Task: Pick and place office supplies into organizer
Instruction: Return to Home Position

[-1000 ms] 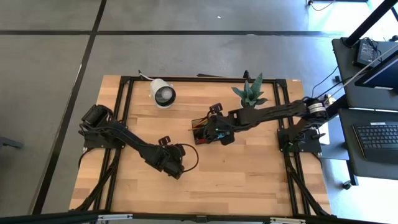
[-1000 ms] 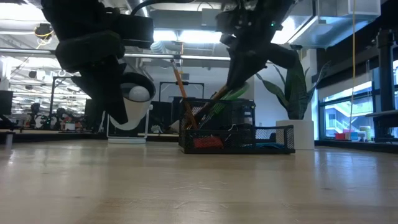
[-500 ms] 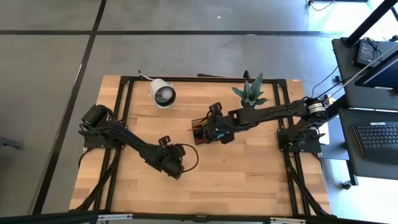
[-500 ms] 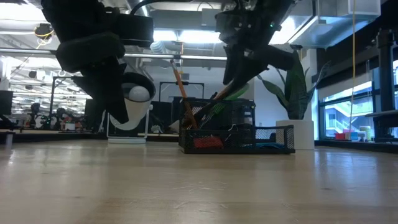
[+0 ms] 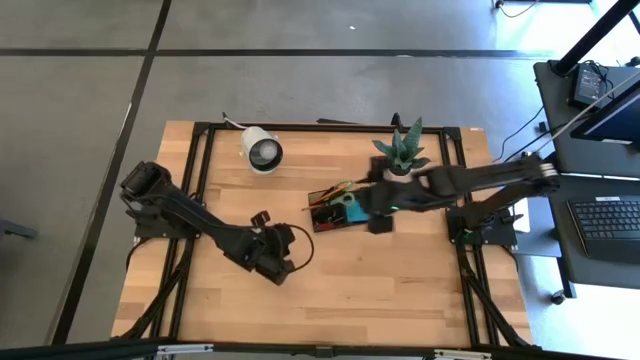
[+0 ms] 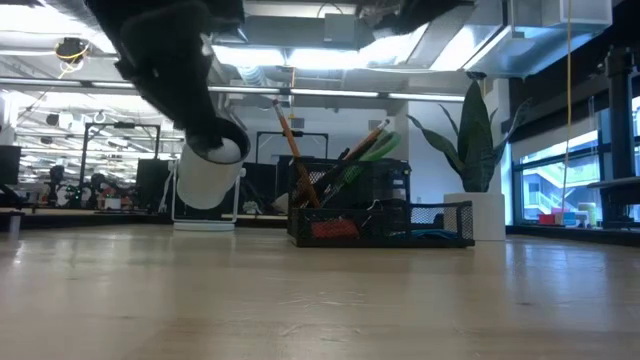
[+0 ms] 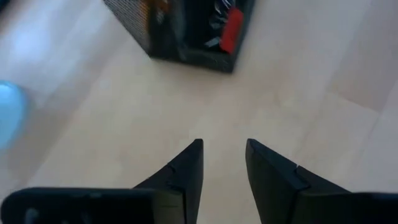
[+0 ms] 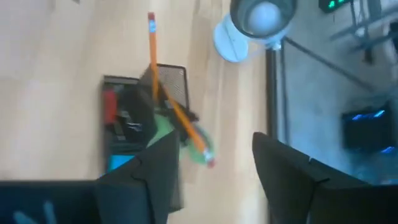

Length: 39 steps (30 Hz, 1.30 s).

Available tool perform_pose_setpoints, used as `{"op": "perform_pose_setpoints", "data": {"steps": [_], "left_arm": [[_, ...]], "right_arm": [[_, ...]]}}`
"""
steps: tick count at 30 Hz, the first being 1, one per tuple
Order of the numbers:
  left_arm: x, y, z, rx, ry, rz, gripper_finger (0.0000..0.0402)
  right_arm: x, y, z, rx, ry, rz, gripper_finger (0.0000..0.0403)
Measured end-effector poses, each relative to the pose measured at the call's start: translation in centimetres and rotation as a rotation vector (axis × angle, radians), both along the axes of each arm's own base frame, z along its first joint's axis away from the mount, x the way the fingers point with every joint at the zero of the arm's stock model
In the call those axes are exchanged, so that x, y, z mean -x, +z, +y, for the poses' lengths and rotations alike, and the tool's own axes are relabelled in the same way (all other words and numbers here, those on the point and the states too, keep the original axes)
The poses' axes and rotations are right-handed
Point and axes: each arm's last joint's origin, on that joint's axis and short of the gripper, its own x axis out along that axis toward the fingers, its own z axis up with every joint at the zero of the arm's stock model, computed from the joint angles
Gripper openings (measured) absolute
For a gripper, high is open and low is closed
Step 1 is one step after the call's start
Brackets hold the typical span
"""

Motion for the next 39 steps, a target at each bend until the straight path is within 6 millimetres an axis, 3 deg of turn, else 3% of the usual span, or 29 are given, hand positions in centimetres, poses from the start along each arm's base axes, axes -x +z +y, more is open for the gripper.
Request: {"op": "perform_pose_setpoints", "data": {"steps": [3, 7, 13, 19, 22, 26, 29, 32, 39], "left_arm": [[0.7, 1.0, 0.1, -0.086, -0.011, -0.019, 0.0104], [2.0, 2.9, 0.9, -0.155, 0.019, -0.053, 0.0092], [3.6, 6.4, 2.2, -0.135, -0.011, -0.131, 0.008], [3.2, 8.9, 3.1, -0.024, -0.306, -0.152, 0.007], [2.4, 9.9, 4.1, 0.002, -0.451, -0.189, 0.0064], [2.4, 10.8, 6.3, -0.017, -0.46, -0.203, 0.0056], [3.0, 11.0, 7.7, -0.049, -0.461, -0.235, 0.0054], [3.6, 10.4, 9.4, -0.011, -0.55, -0.389, 0.0052], [7.5, 7.5, 13.7, -0.003, -0.558, -0.622, 0.0047]], "right_arm": [[3.0, 1.3, 1.1, -0.119, -0.048, -0.071, 0.0206], [6.4, 0.9, 2.8, -0.238, -0.027, -0.173, 0.0206], [10.4, -3.2, 3.6, -0.352, 0.01, -0.289, 0.0206], [12.5, -7.7, 2.8, -0.412, 0.001, -0.366, 0.0206], [13.1, -9.0, 2.3, -0.437, 0.003, -0.423, 0.0207], [13.8, -9.9, 1.9, -0.462, 0.009, -0.475, 0.0207], [14.3, -10.3, 1.7, -0.473, 0.009, -0.492, 0.0207], [14.7, -10.7, 1.5, -0.482, 0.011, -0.509, 0.0207], [15.0, -10.7, 1.4, -0.509, -0.002, -0.527, 0.0207]]}}
